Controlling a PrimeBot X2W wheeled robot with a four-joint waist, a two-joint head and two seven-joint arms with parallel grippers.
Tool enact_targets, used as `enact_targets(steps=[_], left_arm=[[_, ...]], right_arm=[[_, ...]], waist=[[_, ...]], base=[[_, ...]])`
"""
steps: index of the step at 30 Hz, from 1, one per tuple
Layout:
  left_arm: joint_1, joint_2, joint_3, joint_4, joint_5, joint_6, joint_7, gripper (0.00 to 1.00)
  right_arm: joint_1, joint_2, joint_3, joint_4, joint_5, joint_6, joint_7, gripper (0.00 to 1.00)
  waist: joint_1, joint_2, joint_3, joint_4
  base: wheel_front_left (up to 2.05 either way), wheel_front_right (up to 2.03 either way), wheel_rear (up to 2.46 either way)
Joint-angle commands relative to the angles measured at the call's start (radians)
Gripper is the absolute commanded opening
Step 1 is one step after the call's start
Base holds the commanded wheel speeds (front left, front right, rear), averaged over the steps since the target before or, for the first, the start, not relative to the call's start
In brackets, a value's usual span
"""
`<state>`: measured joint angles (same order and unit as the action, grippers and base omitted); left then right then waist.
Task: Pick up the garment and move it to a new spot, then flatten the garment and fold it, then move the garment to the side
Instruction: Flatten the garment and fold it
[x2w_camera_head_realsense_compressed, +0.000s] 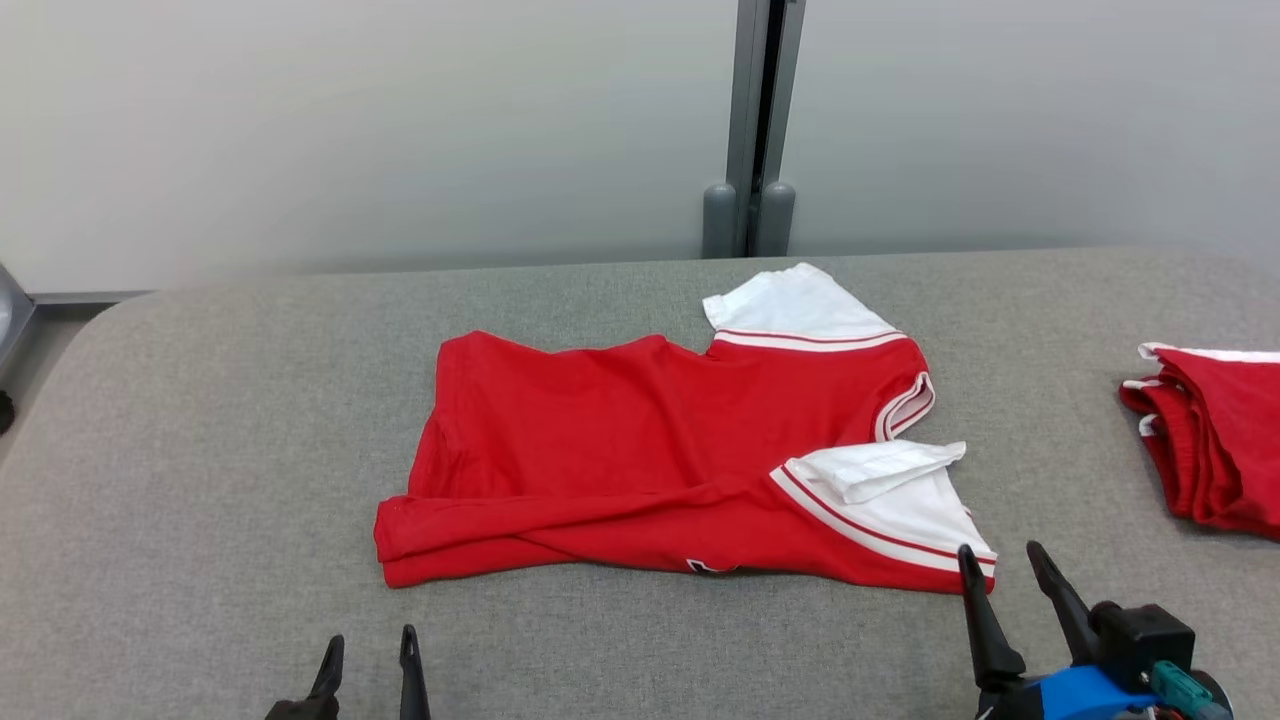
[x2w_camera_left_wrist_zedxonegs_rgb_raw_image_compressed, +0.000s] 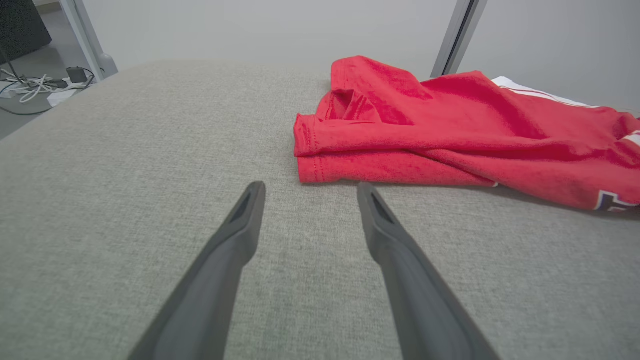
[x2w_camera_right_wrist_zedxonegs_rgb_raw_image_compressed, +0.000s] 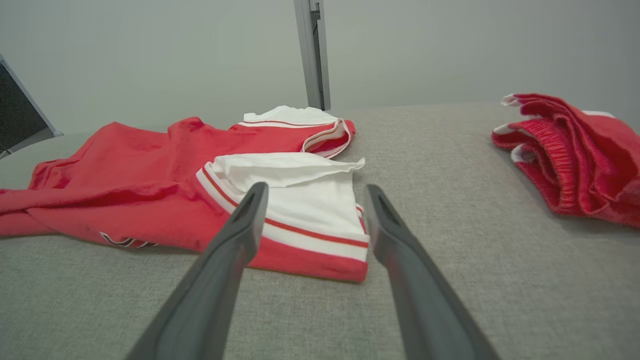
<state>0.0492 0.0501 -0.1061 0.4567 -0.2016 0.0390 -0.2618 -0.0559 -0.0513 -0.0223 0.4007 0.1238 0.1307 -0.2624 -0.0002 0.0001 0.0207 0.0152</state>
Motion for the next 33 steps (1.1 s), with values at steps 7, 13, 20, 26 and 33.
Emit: enact_targets(steps=[7, 13, 20, 26, 33], left_arm=[[0.050, 0.001, -0.003, -0.025, -0.022, -0.005, -0.004, 1.00], [0.030, 0.001, -0.005, -0.036, -0.033, -0.015, -0.004, 1.00], [-0.040, 0.001, 0.000, -0.002, -0.066, -0.032, -0.004, 1.00], [-0.127, 0.001, 0.017, 0.072, -0.073, -0.053, -0.004, 1.00], [-0.195, 0.001, 0.065, 0.114, -0.092, -0.055, -0.004, 1.00]], right_arm=[[0.050, -0.001, 0.007, 0.011, 0.028, 0.000, -0.003, 1.00], [0.039, -0.001, 0.017, 0.014, 0.027, 0.000, -0.003, 1.00], [-0.007, -0.001, 0.027, 0.002, 0.033, 0.000, -0.003, 1.00], [-0.053, -0.001, 0.040, -0.011, 0.028, 0.000, -0.003, 1.00], [-0.087, -0.001, 0.037, -0.025, 0.024, 0.000, -0.003, 1.00]], waist=[[0.0002, -0.0001, -0.031, -0.013], [0.0002, -0.0001, -0.020, -0.012], [0.0002, -0.0001, 0.050, -0.015], [0.0002, -0.0001, 0.131, -0.025], [0.0002, -0.0001, 0.186, -0.032]], base=[[0.00, 0.00, 0.00], [0.00, 0.00, 0.00], [0.00, 0.00, 0.00], [0.00, 0.00, 0.00], [0.00, 0.00, 0.00]])
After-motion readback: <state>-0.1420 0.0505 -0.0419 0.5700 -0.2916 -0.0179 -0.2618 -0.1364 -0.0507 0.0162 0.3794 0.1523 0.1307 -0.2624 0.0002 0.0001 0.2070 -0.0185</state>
